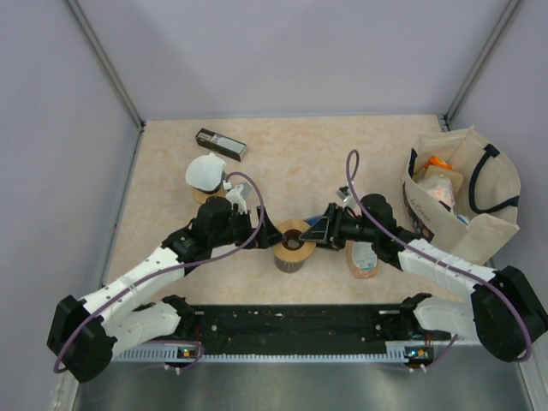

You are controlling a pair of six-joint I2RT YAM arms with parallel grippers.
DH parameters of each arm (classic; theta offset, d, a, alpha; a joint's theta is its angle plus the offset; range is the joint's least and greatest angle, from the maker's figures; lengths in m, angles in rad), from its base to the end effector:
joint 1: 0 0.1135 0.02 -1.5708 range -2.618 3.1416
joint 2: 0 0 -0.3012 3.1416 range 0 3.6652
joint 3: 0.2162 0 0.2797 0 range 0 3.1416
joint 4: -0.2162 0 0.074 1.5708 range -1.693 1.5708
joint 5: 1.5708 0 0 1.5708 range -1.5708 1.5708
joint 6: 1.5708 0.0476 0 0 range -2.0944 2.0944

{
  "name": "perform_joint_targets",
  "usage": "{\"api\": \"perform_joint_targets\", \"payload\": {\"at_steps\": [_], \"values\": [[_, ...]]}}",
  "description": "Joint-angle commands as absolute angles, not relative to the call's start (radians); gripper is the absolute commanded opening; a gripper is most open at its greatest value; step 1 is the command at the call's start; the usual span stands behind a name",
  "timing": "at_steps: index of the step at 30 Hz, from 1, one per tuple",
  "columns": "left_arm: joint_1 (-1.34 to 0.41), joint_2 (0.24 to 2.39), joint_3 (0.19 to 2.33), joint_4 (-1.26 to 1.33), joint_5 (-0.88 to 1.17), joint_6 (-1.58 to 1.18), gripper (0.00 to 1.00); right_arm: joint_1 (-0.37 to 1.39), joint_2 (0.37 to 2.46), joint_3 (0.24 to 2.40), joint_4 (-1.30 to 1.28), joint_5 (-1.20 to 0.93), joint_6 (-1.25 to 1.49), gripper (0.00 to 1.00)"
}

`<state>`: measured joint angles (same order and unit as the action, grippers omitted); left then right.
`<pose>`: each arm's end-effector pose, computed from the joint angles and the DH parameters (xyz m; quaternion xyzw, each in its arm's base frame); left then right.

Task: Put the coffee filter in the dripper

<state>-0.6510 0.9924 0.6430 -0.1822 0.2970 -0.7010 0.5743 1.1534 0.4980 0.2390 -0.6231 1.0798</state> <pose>0.1790 -0.1538 0.2680 0.0520 0.8600 -0.4074 0.3027 0.1982 0.1613 0.2243 0.0375 0.8141 0.5562 0.1626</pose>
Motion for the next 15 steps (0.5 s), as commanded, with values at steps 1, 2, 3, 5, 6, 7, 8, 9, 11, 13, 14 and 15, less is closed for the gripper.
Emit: {"api": "perform_joint_targets", "payload": {"at_steps": [1, 2, 3, 5, 6, 7, 8, 9, 11, 13, 14, 15], "values": [[-0.658, 0.994, 0.655, -0.153, 0.276, -0.695, 0.98, 0.588, 1.106, 0.572, 0.166, -0.601, 1.002, 0.52], [-0.658, 0.994, 0.657, -0.155, 0.275, -0.692, 0.99, 0.588, 1.101, 0.581, 0.144, -0.597, 0.99, 0.54], [-0.658, 0.993, 0.657, -0.156, 0.273, -0.692, 0.99, 0.588, 1.098, 0.59, 0.124, -0.589, 0.977, 0.55], [-0.658, 0.991, 0.658, -0.156, 0.27, -0.692, 0.99, 0.588, 1.1, 0.603, 0.094, -0.578, 0.956, 0.59], [-0.66, 0.991, 0.66, -0.161, 0.265, -0.689, 0.99, 0.586, 1.103, 0.609, 0.081, -0.578, 0.95, 0.6], [-0.658, 0.986, 0.666, -0.173, 0.256, -0.687, 0.99, 0.587, 1.109, 0.618, 0.065, -0.58, 0.94, 0.61], [-0.661, 0.982, 0.666, -0.184, 0.247, -0.687, 0.99, 0.588, 1.111, 0.621, 0.057, -0.577, 0.937, 0.61], [-0.66, 0.973, 0.666, -0.192, 0.239, -0.684, 0.99, 0.589, 1.111, 0.621, 0.054, -0.574, 0.933, 0.63], [-0.66, 0.95, 0.664, -0.215, 0.219, -0.683, 0.99, 0.589, 1.108, 0.62, 0.048, -0.569, 0.927, 0.69], [-0.66, 0.918, 0.663, -0.247, 0.192, -0.678, 0.99, 0.589, 1.103, 0.624, 0.032, -0.566, 0.908, 0.75], [-0.66, 0.899, 0.66, -0.264, 0.167, -0.678, 0.99, 0.589, 1.098, 0.626, 0.019, -0.554, 0.89, 0.79], [-0.66, 0.879, 0.655, -0.278, 0.152, -0.678, 0.99, 0.589, 1.088, 0.63, 0.006, -0.54, 0.875, 0.82]]}}
